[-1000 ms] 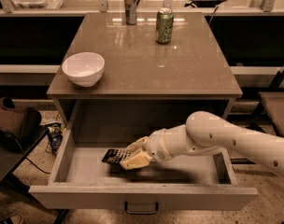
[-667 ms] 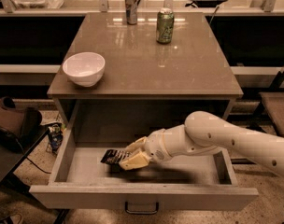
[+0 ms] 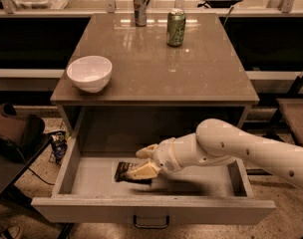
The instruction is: Place rxbar chocolate into top drawer
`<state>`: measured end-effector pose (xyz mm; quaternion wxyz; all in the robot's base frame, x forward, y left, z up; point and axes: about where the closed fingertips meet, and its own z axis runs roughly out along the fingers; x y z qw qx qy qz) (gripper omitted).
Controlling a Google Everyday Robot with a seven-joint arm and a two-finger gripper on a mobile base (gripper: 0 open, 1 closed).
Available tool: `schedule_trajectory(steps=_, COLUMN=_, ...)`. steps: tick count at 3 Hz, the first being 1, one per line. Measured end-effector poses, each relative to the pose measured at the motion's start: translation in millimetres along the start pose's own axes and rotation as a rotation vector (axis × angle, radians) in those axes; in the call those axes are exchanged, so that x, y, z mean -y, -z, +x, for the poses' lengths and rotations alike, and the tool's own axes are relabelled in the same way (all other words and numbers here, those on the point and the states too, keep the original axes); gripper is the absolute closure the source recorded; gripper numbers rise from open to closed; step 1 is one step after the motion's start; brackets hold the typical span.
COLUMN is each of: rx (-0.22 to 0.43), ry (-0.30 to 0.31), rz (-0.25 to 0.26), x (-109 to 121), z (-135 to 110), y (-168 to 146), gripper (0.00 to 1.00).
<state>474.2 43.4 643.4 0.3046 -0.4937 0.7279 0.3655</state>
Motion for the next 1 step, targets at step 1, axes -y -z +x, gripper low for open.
schedule_trajectory(steps=1, rx=-0.001, ry=0.001, rz=-0.003, x=-0.9, z=-0.3, y=-1.2, gripper=0.0)
